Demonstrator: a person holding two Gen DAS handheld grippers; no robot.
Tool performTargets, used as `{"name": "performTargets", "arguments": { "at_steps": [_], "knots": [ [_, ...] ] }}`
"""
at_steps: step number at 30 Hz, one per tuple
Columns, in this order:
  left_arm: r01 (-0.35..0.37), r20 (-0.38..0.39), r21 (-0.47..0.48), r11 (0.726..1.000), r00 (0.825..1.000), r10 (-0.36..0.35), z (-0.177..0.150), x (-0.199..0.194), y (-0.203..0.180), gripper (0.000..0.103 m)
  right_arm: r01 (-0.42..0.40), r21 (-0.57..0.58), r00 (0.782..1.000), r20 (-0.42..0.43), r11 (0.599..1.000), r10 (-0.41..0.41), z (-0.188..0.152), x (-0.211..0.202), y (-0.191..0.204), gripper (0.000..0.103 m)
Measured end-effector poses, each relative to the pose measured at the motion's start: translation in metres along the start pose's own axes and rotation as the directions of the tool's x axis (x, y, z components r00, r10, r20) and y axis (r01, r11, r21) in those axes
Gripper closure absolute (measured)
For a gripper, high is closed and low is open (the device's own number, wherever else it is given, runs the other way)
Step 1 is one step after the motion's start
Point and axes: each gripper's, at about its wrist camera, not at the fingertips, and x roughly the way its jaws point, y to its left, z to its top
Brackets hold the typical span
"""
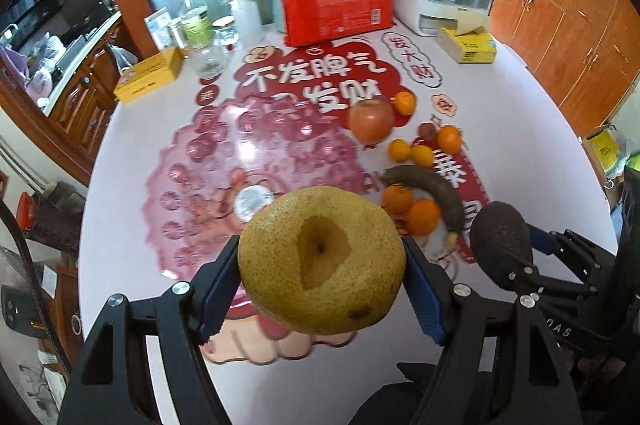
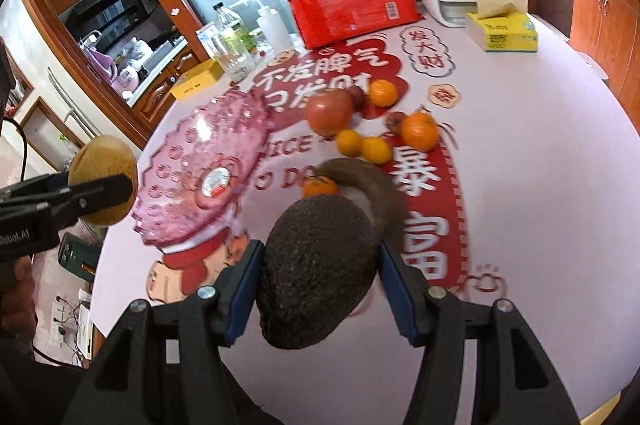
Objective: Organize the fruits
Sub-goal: 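Lift and carry the pear with the left tool while the right tool carries the avocado to the pink bowl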
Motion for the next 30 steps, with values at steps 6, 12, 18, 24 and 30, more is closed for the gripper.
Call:
{"name": "performTargets", "arguments": {
  "at_steps": [6, 12, 18, 24, 30],
  "knots": [
    [-0.027, 0.010, 0.006, 1.000, 1.000, 0.027, -0.003, -0.007, 0.046, 0.029, -0.015, 0.000, 1.000, 0.024, 1.000, 0.015, 0.005, 0.008, 0.040, 0.045],
    [-0.041, 0.025, 0.019, 0.999, 0.999, 0.041, 0.004, -0.006, 0.086, 0.029, -0.022, -0.012, 0.998, 0.056, 1.000, 0.022, 0.015, 0.019, 0.080, 0.045],
    [-0.026, 0.032, 0.048, 0.999, 0.999, 0.024, 0.011, 0.007, 0.118, 0.029, -0.030, -0.021, 0.997, 0.070, 0.999, 0.031, 0.031, 0.041, 0.114, 0.045],
    [0.059, 0.014, 0.024, 0.998, 0.998, -0.060, 0.014, 0.038, 0.143, 0.029, -0.019, -0.025, 0.998, 0.052, 1.000, 0.021, 0.041, 0.069, 0.138, 0.045],
    [0.137, -0.033, -0.002, 0.991, 0.990, -0.137, 0.012, 0.079, 0.159, 0.029, 0.011, -0.025, 1.000, -0.013, 1.000, -0.011, 0.045, 0.100, 0.151, 0.045]
  ]
}}
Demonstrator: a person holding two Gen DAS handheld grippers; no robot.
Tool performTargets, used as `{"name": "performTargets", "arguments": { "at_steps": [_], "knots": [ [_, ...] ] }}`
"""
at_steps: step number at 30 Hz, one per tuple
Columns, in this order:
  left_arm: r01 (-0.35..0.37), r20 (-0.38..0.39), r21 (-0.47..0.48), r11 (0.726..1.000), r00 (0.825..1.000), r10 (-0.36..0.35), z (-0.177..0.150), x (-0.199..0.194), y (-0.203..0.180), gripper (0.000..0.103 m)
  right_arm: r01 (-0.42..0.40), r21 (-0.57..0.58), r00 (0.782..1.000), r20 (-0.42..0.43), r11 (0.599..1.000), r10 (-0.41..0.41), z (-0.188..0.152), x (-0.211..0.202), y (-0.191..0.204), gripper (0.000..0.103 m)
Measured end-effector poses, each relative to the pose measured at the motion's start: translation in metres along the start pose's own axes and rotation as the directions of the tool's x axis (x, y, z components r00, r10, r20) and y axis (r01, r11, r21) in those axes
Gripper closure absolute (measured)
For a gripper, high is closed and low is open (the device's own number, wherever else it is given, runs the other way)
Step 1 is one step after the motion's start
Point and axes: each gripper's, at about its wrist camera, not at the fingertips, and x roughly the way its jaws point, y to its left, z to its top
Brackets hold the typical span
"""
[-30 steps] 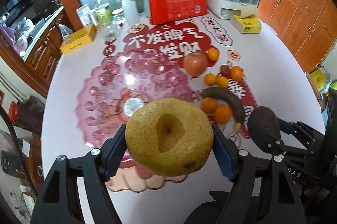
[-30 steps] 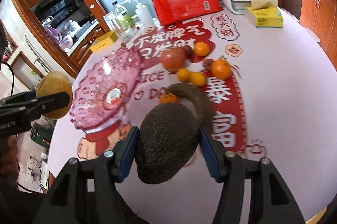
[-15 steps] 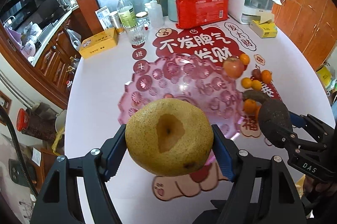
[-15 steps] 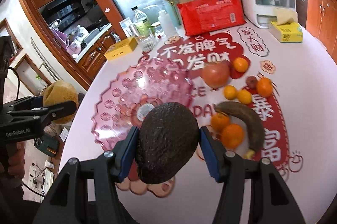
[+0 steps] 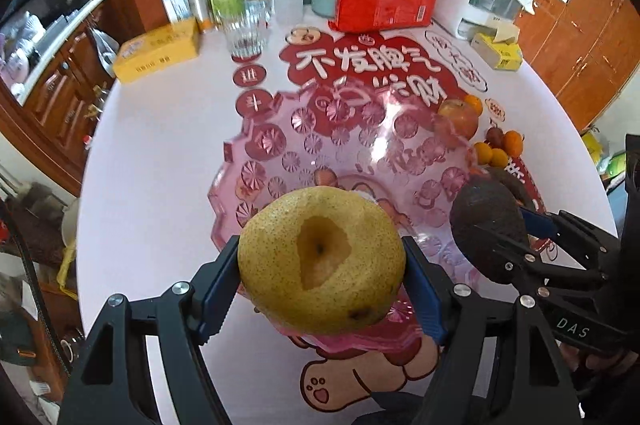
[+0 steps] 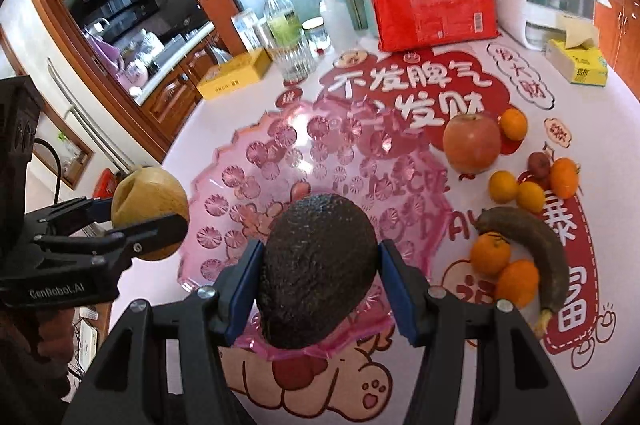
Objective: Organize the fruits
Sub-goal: 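Lift and carry the pear with the left tool while the right tool carries the avocado to the pink bowl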
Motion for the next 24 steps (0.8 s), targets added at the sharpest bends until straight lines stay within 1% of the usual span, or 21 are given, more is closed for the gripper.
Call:
{"name": "performTargets", "arguments": {
  "at_steps": [5, 8, 11, 16, 20, 22, 24],
  "knots": [
    [0.024, -0.031, 0.017, 1.000, 0.999, -0.023, 0.002, 0.027, 0.005, 0.029, 0.028, -0.003, 0.997, -0.066, 1.000, -0.028, 0.003, 0.024, 0.005, 0.045],
    [0.028, -0.055, 0.018, 0.999, 0.998, -0.027, 0.005, 0.042, 0.007, 0.029, 0.049, -0.025, 0.993, -0.105, 0.998, -0.051, 0.005, 0.038, 0.007, 0.045],
    [0.025, -0.078, 0.013, 1.000, 0.997, -0.024, 0.008, 0.054, 0.010, 0.028, 0.069, -0.038, 0.989, -0.132, 0.997, -0.073, 0.007, 0.049, 0.008, 0.045],
    [0.028, -0.104, 0.004, 1.000, 0.994, -0.027, 0.009, 0.066, 0.017, 0.028, 0.083, -0.026, 0.984, -0.158, 0.996, -0.086, 0.010, 0.059, 0.005, 0.045],
    [0.024, -0.123, -0.009, 1.000, 0.992, -0.025, 0.008, 0.073, 0.021, 0.028, 0.089, -0.026, 0.983, -0.157, 0.996, -0.092, 0.011, 0.062, 0.005, 0.045],
    [0.023, -0.130, -0.013, 1.000, 0.991, -0.024, 0.008, 0.076, 0.022, 0.028, 0.070, -0.036, 0.991, -0.114, 0.997, -0.074, 0.015, 0.055, 0.008, 0.045],
    [0.025, -0.127, -0.019, 1.000, 0.991, -0.027, 0.008, 0.076, 0.023, 0.028, 0.083, -0.066, 0.993, -0.083, 0.994, -0.088, 0.019, 0.050, 0.012, 0.045]
  ]
}}
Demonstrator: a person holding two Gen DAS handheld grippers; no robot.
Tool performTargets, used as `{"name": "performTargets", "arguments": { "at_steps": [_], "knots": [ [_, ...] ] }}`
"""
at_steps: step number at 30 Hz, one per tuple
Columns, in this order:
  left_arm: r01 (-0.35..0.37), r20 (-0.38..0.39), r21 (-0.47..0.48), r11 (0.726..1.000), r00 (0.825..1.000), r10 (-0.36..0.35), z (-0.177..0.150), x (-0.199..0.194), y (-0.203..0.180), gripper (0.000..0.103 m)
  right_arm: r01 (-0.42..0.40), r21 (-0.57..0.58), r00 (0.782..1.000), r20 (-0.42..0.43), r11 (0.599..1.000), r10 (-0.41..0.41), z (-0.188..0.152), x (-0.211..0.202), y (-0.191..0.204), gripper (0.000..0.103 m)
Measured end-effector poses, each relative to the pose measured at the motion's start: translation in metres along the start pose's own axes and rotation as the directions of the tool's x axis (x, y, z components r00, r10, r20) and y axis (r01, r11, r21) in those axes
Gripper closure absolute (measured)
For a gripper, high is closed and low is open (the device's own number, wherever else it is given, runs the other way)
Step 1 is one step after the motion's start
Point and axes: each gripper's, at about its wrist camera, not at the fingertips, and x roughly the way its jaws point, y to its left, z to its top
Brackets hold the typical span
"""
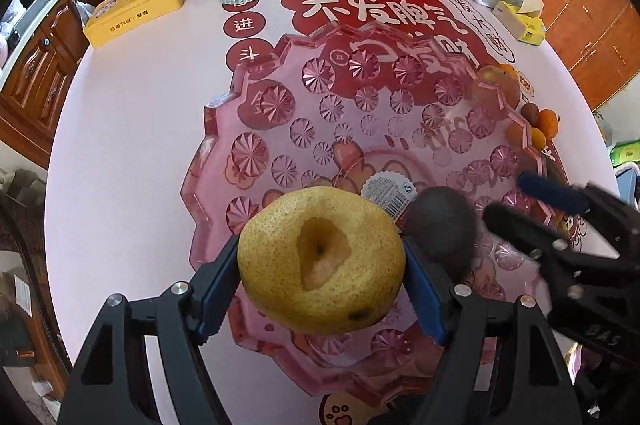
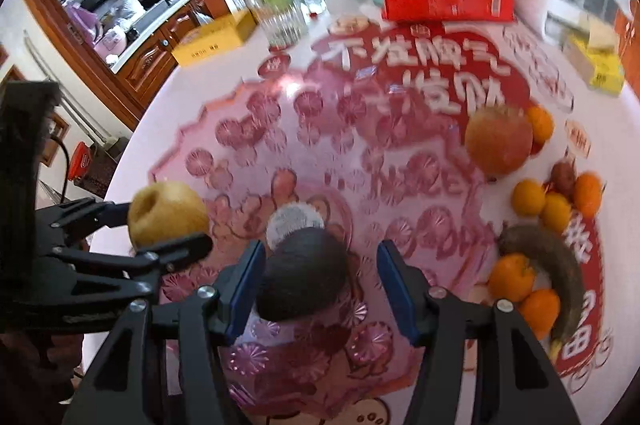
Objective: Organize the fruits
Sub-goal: 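Lift and carry the pear with the left tool while the right tool carries the avocado to the pink bowl, then open the left tool releasing the pear while the right tool releases the avocado into the bowl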
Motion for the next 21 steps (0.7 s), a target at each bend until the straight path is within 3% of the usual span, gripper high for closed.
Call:
{"name": "performTargets", "arguments": {
  "at_steps": [2, 4, 7, 21],
  "knots": [
    [0.010, 0.037, -0.009, 1.000, 0.999, -0.009, 0.000, -0.008, 0.001, 0.024, 0.017, -0.022, 1.000, 0.025, 1.000, -0.016, 0.003, -0.006, 0.002, 0.045],
    [0.020, 0.081, -0.014, 1.000, 0.997, -0.019, 0.002, -0.018, 0.001, 0.009, 0.014, -0.027, 0.999, 0.039, 1.000, -0.013, 0.004, -0.012, 0.002, 0.045],
    [0.020, 0.117, -0.030, 0.999, 0.993, -0.016, 0.003, -0.031, 0.001, 0.008, 0.018, -0.011, 0.998, 0.054, 1.000, -0.017, 0.002, -0.021, 0.000, 0.045],
    [0.062, 0.141, -0.036, 0.997, 0.988, -0.056, -0.029, -0.063, -0.018, 0.008, 0.024, 0.100, 0.995, 0.097, 0.995, -0.034, -0.048, -0.061, -0.012, 0.044]
  ]
}}
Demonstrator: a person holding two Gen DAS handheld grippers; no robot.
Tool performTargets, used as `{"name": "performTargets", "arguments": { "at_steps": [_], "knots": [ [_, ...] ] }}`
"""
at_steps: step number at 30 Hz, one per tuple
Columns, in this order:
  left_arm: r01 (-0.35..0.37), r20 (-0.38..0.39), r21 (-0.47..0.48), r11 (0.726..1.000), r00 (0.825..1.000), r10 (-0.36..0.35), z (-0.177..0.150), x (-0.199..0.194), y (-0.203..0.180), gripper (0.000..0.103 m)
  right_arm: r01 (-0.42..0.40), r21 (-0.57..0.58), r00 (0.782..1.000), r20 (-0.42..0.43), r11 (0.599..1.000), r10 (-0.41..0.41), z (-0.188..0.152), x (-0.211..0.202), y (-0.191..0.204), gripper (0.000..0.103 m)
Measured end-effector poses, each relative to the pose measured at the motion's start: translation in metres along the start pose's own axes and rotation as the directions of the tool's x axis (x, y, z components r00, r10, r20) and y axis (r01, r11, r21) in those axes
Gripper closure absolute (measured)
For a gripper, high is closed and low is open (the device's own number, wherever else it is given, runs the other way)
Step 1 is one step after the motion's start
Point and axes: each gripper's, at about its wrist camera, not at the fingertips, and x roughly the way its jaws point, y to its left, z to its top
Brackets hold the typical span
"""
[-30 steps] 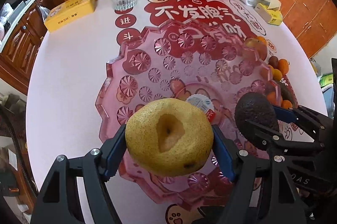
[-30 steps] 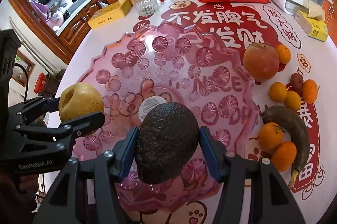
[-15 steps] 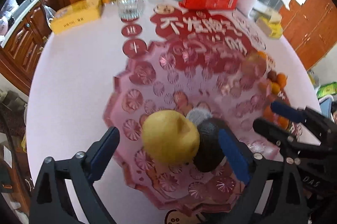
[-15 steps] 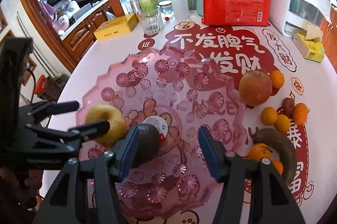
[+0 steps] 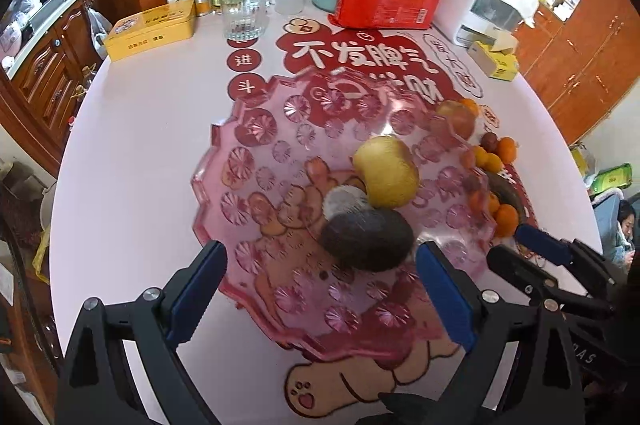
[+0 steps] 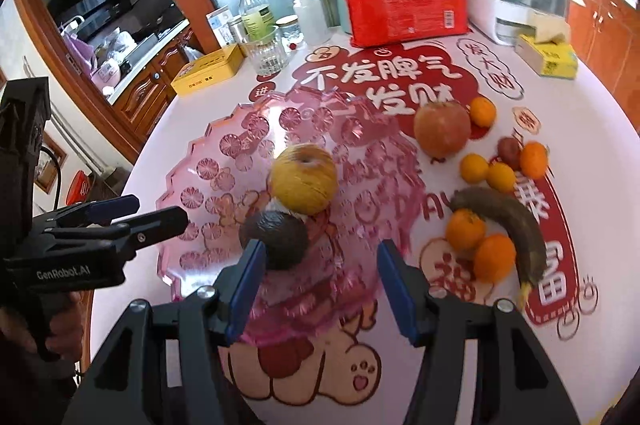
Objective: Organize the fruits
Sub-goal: 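Open the left tool releasing the pear while the right tool releases the avocado into the bowl, then move the right tool toward the dark banana while the left tool approaches an orange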
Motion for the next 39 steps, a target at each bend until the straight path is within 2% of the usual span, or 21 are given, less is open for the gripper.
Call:
{"name": "performTargets", "arguments": {
  "at_steps": [5, 10, 19, 27, 39],
  "knots": [
    [0.042, -0.025, 0.010, 0.999, 0.999, -0.042, -0.012, -0.005, -0.015, 0.010, 0.003, 0.060, 1.000, -0.005, 0.998, -0.002, -0.023, -0.012, -0.010, 0.044],
    [0.047, -0.046, 0.034, 0.998, 0.998, -0.045, -0.026, -0.008, -0.035, 0.010, 0.003, 0.117, 1.000, -0.023, 0.993, -0.001, -0.045, -0.019, -0.023, 0.044],
    [0.061, -0.095, 0.021, 0.998, 0.994, -0.059, -0.046, -0.005, -0.075, 0.010, 0.001, 0.124, 0.998, -0.066, 0.992, 0.007, -0.063, -0.029, -0.057, 0.044],
    [0.073, -0.123, -0.055, 0.996, 0.989, -0.079, -0.047, 0.011, -0.112, 0.010, 0.009, 0.051, 0.995, -0.102, 0.999, -0.004, -0.061, -0.037, -0.092, 0.044],
    [0.044, -0.109, -0.186, 0.982, 0.992, -0.065, -0.043, 0.031, -0.164, 0.010, 0.000, -0.081, 0.992, -0.124, 0.997, -0.010, -0.042, -0.042, -0.147, 0.044]
  ]
}}
